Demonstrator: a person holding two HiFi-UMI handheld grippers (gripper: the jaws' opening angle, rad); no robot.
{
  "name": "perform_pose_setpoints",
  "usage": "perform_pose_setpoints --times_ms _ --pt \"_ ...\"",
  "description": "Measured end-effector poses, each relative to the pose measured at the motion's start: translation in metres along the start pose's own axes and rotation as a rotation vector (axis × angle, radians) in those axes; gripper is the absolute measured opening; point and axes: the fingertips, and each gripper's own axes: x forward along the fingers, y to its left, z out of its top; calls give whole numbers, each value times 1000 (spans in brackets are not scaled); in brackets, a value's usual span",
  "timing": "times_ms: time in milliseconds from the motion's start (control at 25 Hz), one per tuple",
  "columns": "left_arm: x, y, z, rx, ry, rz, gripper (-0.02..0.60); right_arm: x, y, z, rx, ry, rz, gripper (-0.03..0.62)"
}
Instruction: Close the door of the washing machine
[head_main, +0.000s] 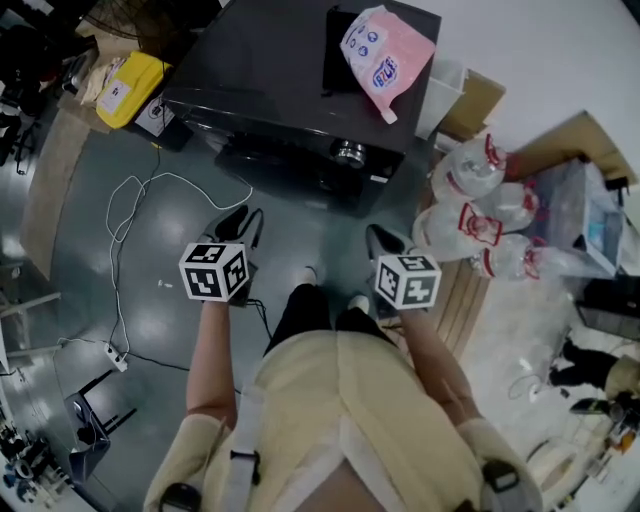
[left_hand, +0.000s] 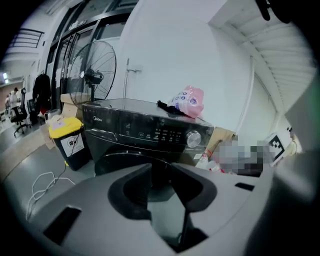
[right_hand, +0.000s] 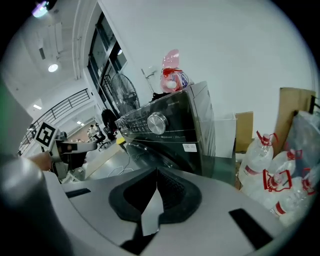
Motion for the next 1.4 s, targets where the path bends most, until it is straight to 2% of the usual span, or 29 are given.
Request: perform_pose_setpoints --times_ms 120,240,640,800,1400 --pt "-13 -18 -7 -61 -31 5 83 -8 2 7 1 -35 11 5" --pt "-20 -28 -12 -61 -48 28 51 -15 3 12 -12 -59 20 5" --pt "-35 -42 -21 -52 -56 48 51 -34 -1 11 -72 -80 -14 3" --pt "-39 -47 -21 -57 -63 48 51 -42 3 19 -21 -110 14 3" --pt "-46 -65 -19 -35 -74 56 51 -55 -3 22 -15 -135 23 3"
